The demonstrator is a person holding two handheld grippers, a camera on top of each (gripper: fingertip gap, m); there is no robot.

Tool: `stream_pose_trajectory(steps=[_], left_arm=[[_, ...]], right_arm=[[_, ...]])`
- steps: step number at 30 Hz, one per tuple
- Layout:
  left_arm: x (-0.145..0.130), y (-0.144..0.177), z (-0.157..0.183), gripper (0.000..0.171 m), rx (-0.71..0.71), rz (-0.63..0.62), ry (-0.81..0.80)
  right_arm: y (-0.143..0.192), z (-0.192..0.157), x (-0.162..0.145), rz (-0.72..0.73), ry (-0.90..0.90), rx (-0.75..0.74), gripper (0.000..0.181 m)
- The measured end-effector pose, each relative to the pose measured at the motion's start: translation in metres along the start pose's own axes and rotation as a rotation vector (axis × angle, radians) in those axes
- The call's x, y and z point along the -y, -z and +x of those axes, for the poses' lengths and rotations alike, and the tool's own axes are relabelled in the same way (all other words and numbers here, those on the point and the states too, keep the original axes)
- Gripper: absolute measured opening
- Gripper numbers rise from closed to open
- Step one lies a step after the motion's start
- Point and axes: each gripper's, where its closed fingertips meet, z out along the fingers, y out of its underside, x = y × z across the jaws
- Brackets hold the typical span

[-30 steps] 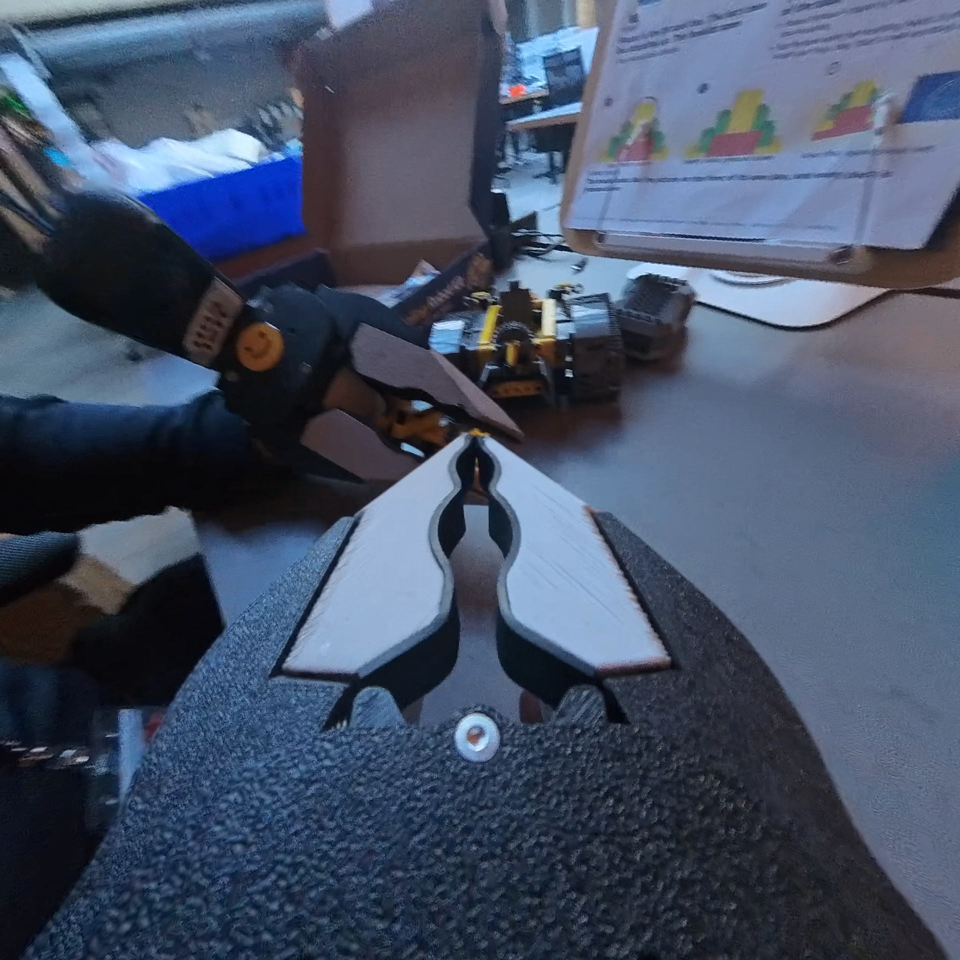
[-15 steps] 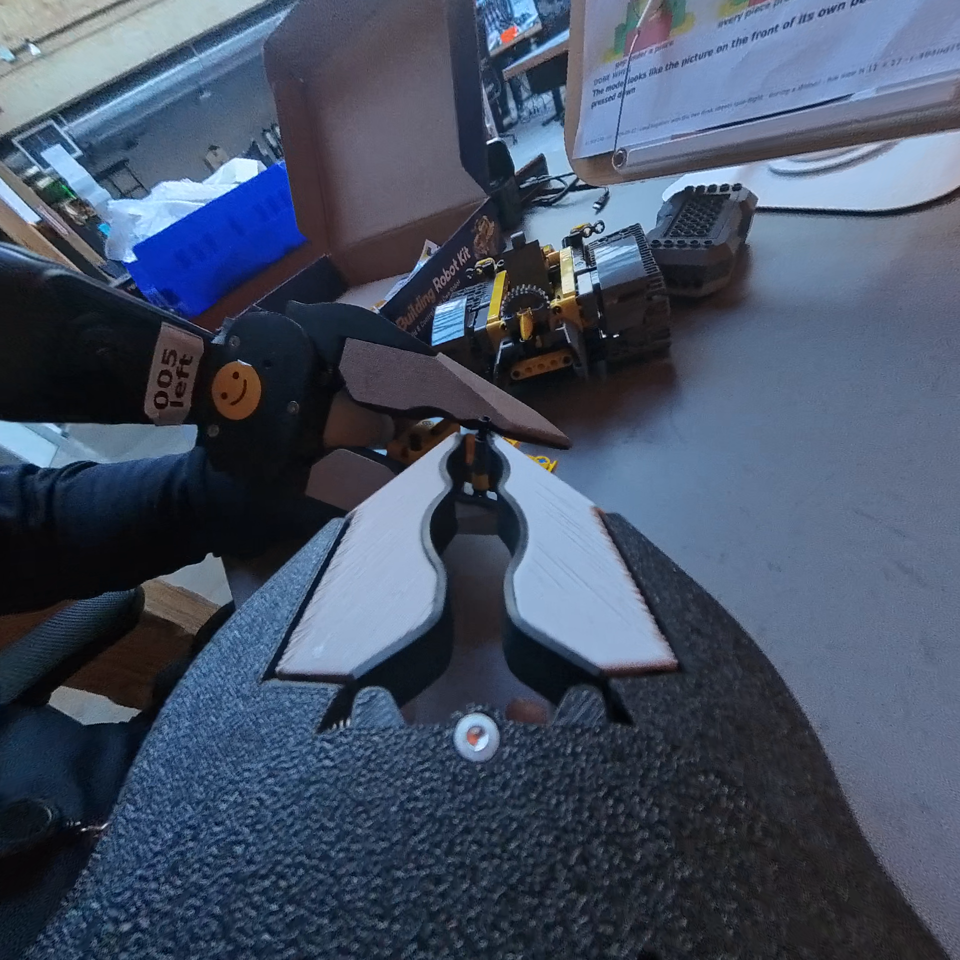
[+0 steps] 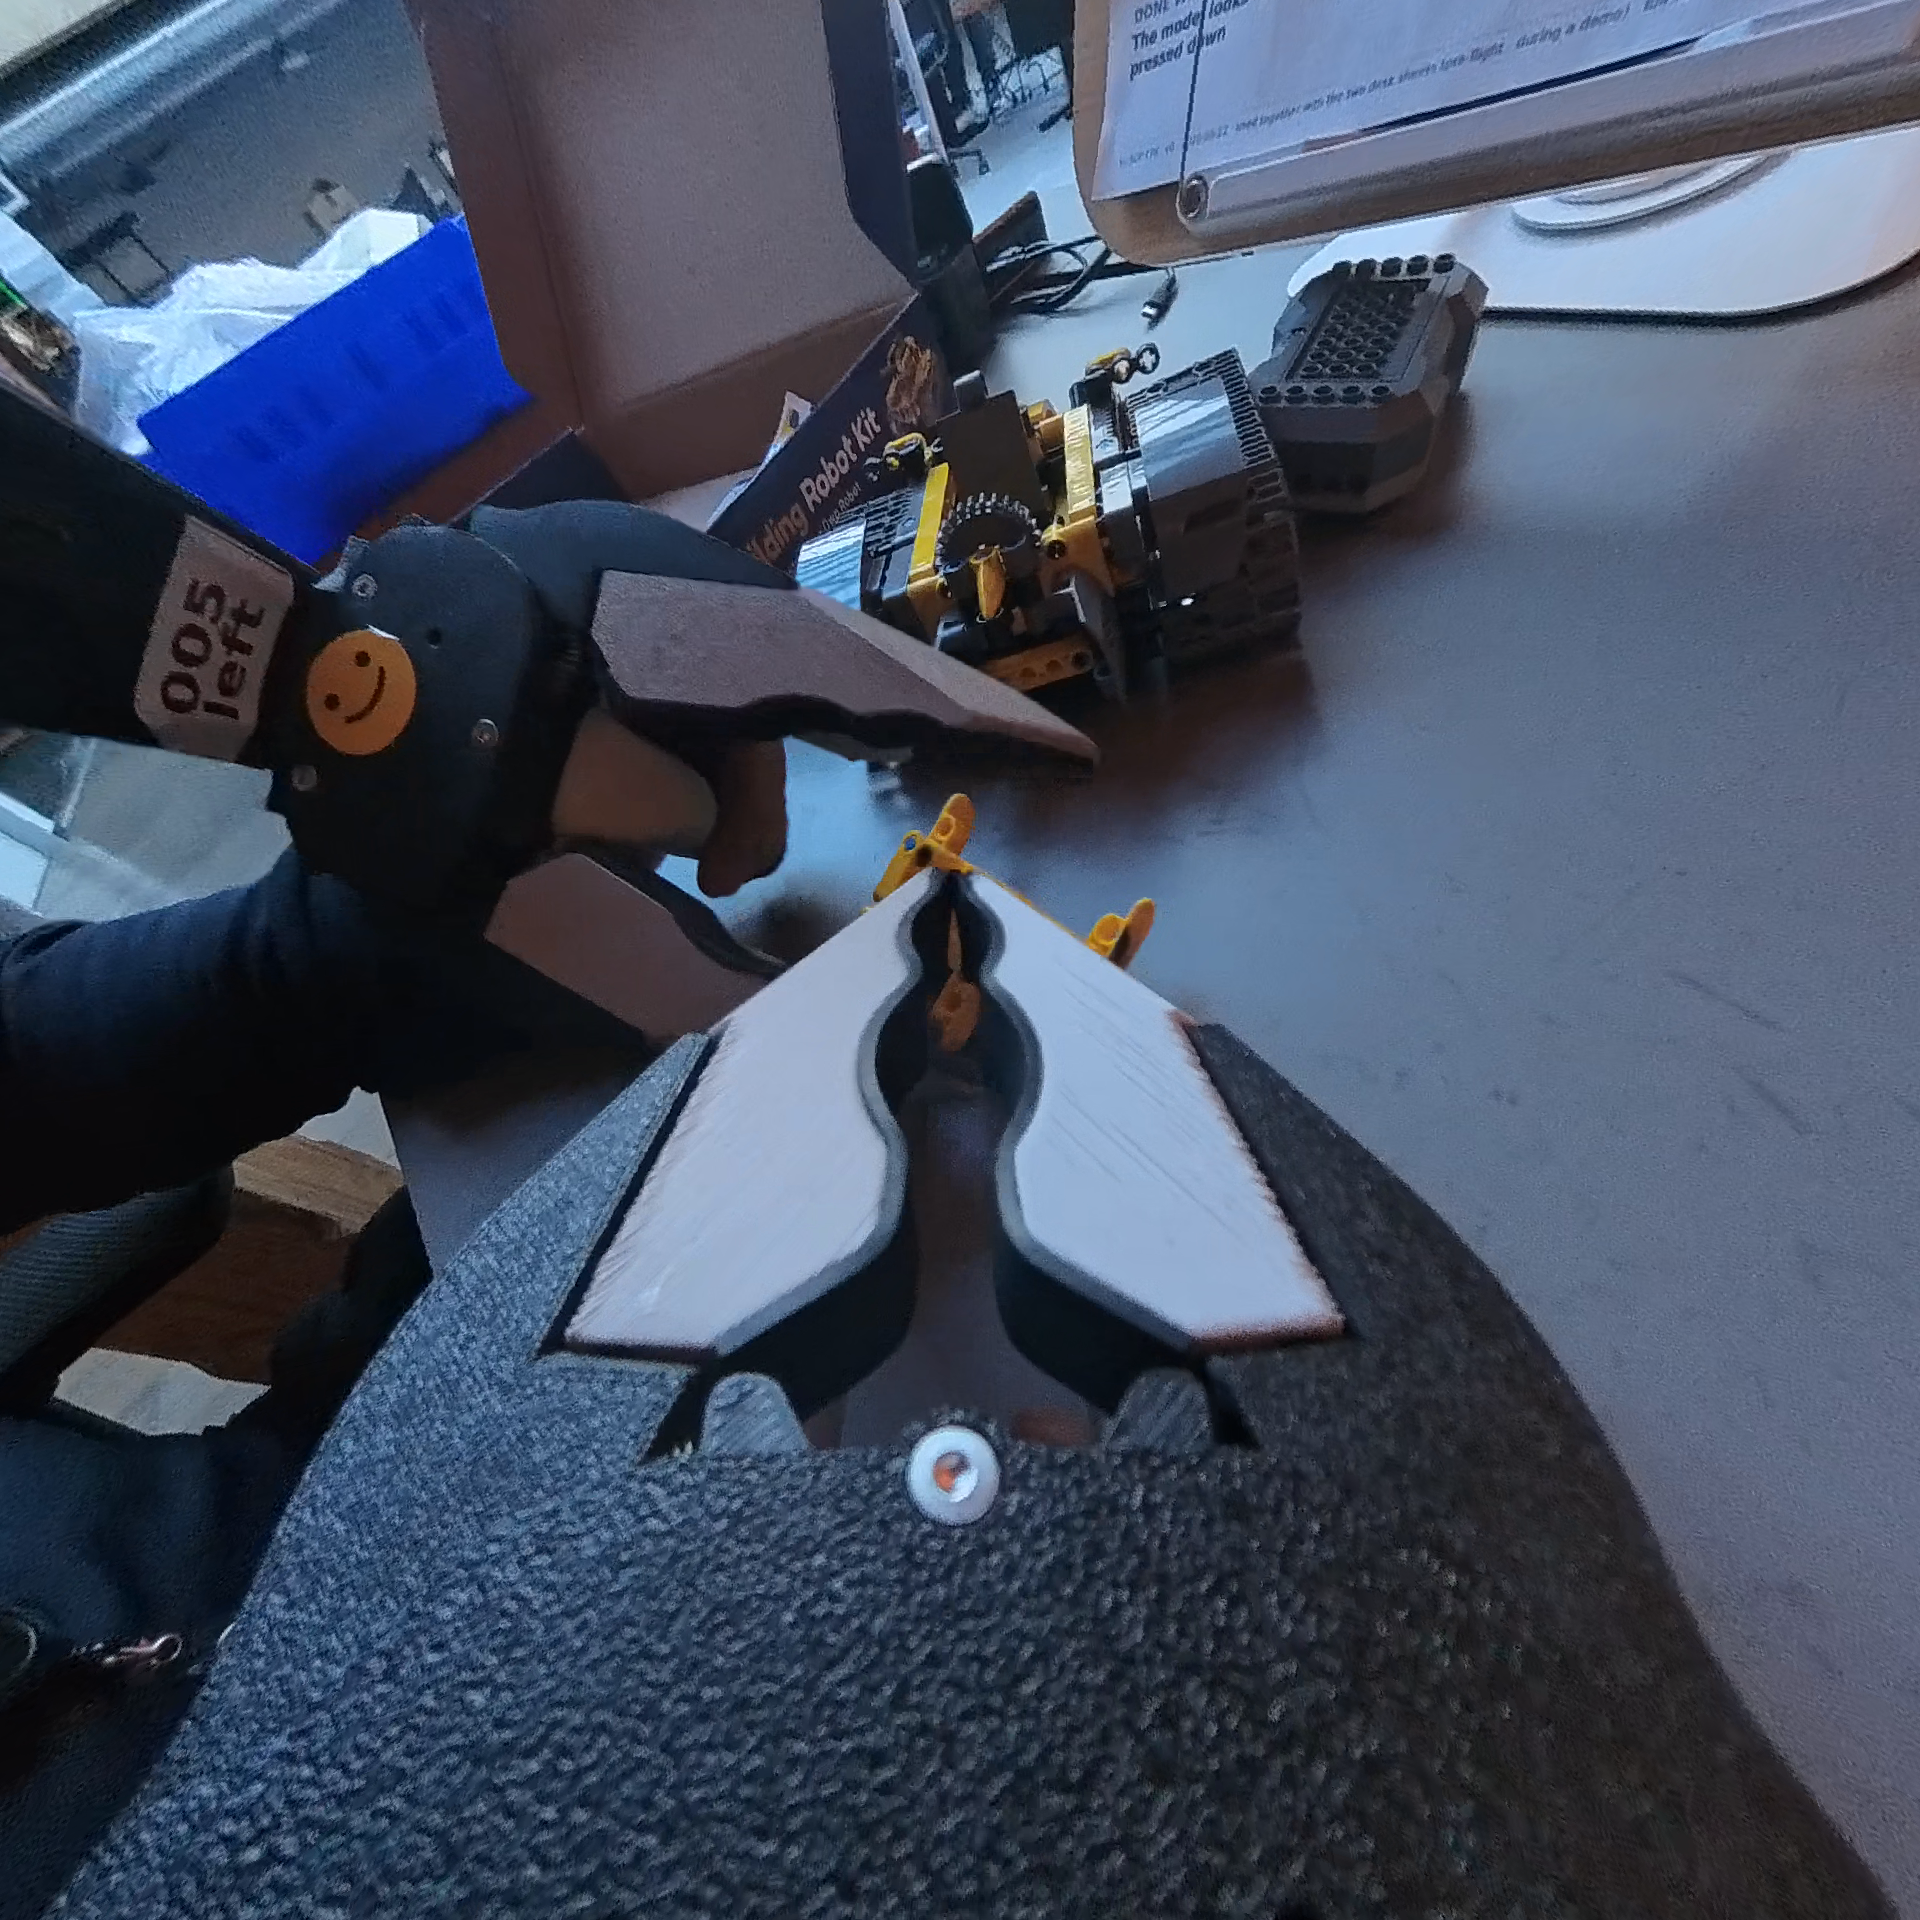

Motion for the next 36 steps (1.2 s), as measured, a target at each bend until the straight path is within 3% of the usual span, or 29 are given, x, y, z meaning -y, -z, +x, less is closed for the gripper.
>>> stream_pose_trajectory(steps=[6,8,11,17,19,22,24,26,30,32,36], left_arm=[[0.005,0.014,0.000,0.072,-0.086,0.047,0.050],[0.007,0.021,0.015,0.072,-0.190,0.054,0.028],[0.005,0.026,0.014,0.071,-0.175,0.036,-0.012],[-0.005,0.023,0.007,0.066,-0.197,0.000,0.099],[0.019,0.033,0.013,0.063,-0.302,0.137,0.224],[0.069,0.072,-0.001,0.058,-0.446,0.454,0.444],[0.086,0.097,-0.024,0.052,-0.435,0.625,0.522],[0.086,0.107,-0.042,0.048,-0.381,0.667,0.586],[0.065,0.098,-0.046,0.048,-0.324,0.565,0.639],[0.048,0.092,-0.040,0.048,-0.312,0.475,0.649],[0.034,0.099,-0.033,0.049,-0.307,0.386,0.773]], right_arm=[[0.019,0.002,0.015,0.119,0.058,-0.017,0.005],[0.027,0.002,0.015,0.131,0.124,-0.042,0.006],[0.034,0.000,0.012,0.120,0.153,-0.028,0.013],[0.044,-0.007,0.014,0.156,0.143,0.048,0.017],[0.050,-0.011,0.019,0.206,0.148,0.092,0.015],[0.065,-0.013,0.031,0.320,0.077,0.202,0.016],[0.078,-0.006,0.041,0.414,0.007,0.240,0.012],[0.085,-0.002,0.045,0.459,-0.045,0.275,0.014],[0.099,-0.012,0.052,0.512,-0.068,0.379,0.011],[0.135,-0.025,0.081,0.630,-0.118,0.514,0.013],[0.261,-0.037,0.160,1.007,-0.142,0.775,0.017]])
